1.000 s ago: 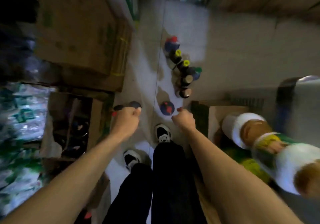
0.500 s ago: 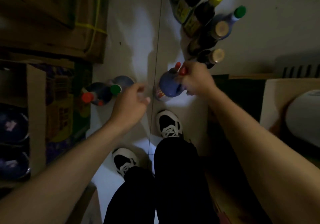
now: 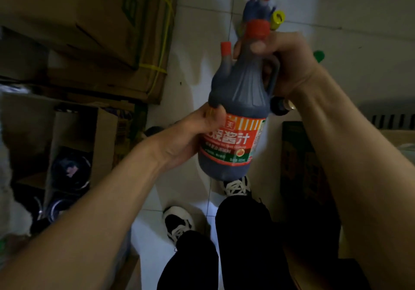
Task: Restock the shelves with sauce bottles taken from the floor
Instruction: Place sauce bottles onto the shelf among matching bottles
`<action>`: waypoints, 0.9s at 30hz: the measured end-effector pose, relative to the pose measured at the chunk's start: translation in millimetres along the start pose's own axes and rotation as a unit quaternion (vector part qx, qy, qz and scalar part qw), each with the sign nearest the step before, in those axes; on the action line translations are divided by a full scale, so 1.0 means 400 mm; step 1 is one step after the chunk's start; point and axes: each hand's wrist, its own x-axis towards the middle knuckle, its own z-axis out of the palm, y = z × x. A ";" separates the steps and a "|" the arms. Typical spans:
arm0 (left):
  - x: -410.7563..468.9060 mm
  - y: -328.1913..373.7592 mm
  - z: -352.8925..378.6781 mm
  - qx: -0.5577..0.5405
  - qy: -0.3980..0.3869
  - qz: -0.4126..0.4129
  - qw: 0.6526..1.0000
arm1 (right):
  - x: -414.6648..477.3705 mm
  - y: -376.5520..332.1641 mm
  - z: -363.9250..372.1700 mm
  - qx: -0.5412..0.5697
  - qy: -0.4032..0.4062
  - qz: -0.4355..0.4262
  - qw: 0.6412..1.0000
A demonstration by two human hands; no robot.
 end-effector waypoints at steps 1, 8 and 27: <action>-0.010 0.003 -0.009 -0.031 -0.005 0.001 1.000 | 0.000 0.003 0.008 0.026 -0.017 -0.009 0.999; -0.031 0.001 -0.033 -0.127 0.022 0.013 0.992 | 0.051 0.039 0.079 0.062 -0.115 -0.009 0.991; -0.254 0.011 -0.281 -0.100 0.294 0.199 0.929 | 0.110 0.603 0.080 -0.533 0.163 0.177 0.812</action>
